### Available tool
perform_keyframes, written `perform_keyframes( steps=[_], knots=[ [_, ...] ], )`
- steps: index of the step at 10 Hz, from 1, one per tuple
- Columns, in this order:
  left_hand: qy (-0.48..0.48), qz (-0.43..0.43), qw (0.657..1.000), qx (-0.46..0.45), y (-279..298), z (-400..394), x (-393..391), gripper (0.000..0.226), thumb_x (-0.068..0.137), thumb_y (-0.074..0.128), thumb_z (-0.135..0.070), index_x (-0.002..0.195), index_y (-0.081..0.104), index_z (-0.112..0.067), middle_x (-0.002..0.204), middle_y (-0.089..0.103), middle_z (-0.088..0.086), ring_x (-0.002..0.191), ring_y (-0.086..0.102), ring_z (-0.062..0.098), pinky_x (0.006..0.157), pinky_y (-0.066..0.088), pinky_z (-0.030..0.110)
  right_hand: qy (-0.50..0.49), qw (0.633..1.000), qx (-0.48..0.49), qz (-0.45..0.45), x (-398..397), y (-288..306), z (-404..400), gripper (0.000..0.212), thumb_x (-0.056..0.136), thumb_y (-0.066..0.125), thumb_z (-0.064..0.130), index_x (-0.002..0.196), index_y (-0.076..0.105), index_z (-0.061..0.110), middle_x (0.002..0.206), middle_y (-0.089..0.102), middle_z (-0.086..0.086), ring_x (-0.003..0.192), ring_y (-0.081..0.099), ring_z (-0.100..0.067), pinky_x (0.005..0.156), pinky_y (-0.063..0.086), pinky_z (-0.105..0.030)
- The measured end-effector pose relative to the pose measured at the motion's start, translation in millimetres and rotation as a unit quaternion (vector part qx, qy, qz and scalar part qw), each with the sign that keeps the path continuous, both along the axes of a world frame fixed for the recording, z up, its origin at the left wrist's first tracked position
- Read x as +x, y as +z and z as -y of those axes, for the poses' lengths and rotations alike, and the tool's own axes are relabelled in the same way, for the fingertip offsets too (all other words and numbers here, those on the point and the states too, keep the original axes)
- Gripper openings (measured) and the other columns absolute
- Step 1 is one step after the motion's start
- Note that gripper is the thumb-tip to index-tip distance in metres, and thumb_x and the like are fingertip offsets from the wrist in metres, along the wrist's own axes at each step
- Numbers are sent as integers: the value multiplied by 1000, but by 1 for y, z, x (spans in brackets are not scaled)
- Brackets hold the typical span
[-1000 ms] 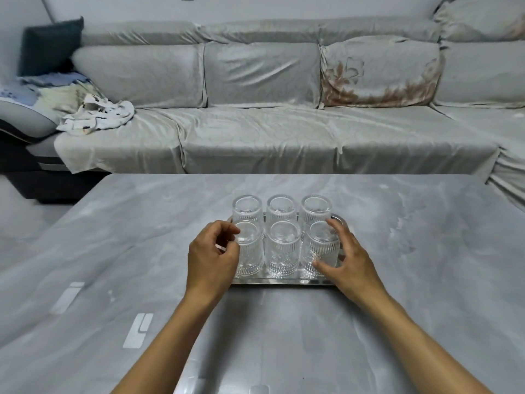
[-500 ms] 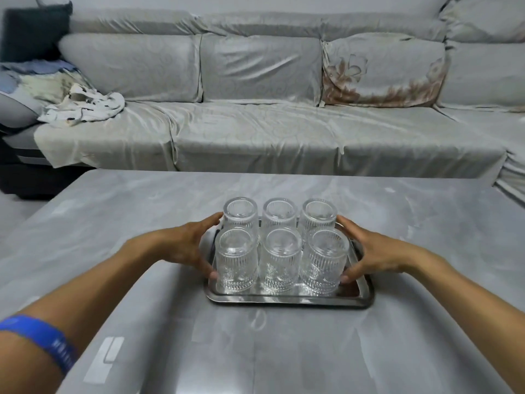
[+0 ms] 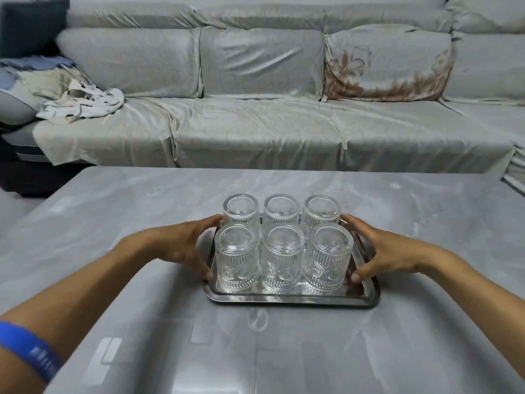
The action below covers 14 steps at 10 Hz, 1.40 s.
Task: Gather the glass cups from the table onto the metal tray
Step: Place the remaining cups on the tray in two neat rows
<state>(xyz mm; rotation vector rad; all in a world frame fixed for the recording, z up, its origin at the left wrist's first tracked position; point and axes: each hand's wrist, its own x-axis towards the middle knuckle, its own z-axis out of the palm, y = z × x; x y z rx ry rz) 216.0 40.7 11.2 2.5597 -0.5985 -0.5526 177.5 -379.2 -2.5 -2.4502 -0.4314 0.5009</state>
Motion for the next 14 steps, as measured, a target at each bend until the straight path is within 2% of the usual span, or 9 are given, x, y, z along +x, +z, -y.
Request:
perform_keyframes(
  steps=[1, 2, 3, 4, 6, 9, 10, 12, 14],
  knots=[
    [62, 126, 990, 20, 23, -11, -4, 88, 68, 82, -15, 142, 36, -27, 148, 41, -7, 131, 39, 10, 99, 27, 14, -52, 993, -21, 104, -9, 26, 3, 97, 59, 78, 51, 141, 26, 51, 151, 32, 19, 139, 31, -6, 111, 26, -26],
    [88, 215, 969, -84, 62, 1, -11, 55, 78, 74, -28, 129, 53, -31, 141, 52, -3, 128, 44, 11, 97, 34, 24, -83, 964, 53, 246, -7, 64, -34, 63, 69, 67, 64, 128, 51, 48, 138, 52, 19, 128, 43, -2, 105, 35, -33],
    [18, 236, 971, 13, 72, 30, -15, 58, 81, 69, -40, 134, 50, -26, 146, 46, -4, 135, 35, 16, 106, 32, 32, -23, 966, 4, 259, 1, 72, -80, 62, 75, 64, 65, 131, 53, 40, 141, 50, 16, 131, 36, -3, 105, 28, -28],
    [-32, 203, 970, 127, 66, 61, -19, 57, 81, 63, -40, 134, 49, -24, 145, 47, -1, 133, 36, 24, 106, 36, 44, 43, 954, -155, 253, 10, 58, -122, 66, 80, 58, 64, 137, 48, 33, 150, 42, 13, 143, 23, -16, 111, 22, -34],
    [12, 177, 981, 83, 59, 57, -19, 51, 76, 65, -34, 125, 56, -25, 135, 54, 2, 122, 47, 22, 98, 45, 45, 30, 959, -123, 254, 15, 53, -119, 55, 80, 58, 63, 125, 59, 31, 140, 53, 8, 130, 41, -17, 107, 32, -39],
    [28, 181, 982, 55, 50, 60, -21, 49, 77, 62, -28, 125, 56, -23, 133, 57, 5, 117, 54, 25, 96, 48, 44, -32, 976, 7, 214, 4, 56, -101, 51, 82, 67, 50, 127, 58, 29, 142, 50, 7, 134, 39, -13, 111, 31, -39],
    [41, 190, 981, -12, 42, 55, -29, 44, 82, 64, -27, 124, 59, -19, 133, 59, 3, 119, 54, 21, 100, 45, 40, -87, 977, 11, 194, -4, 61, -61, 50, 80, 72, 33, 127, 58, 29, 141, 50, 7, 132, 40, -13, 108, 31, -32],
    [29, 190, 981, 13, 43, 57, -24, 40, 82, 64, -27, 121, 58, -20, 131, 59, 3, 116, 53, 23, 96, 45, 40, -72, 983, -19, 168, -4, 47, -46, 39, 84, 67, 35, 122, 61, 28, 134, 53, 9, 123, 47, -15, 100, 38, -33],
    [54, 220, 974, -21, 51, 63, -38, 37, 86, 61, -18, 122, 58, -18, 131, 60, 2, 119, 53, 23, 98, 44, 39, -129, 963, 1, 237, -14, 48, -51, 40, 88, 65, 36, 124, 61, 19, 132, 56, 5, 124, 48, -18, 102, 36, -32]
  ],
)
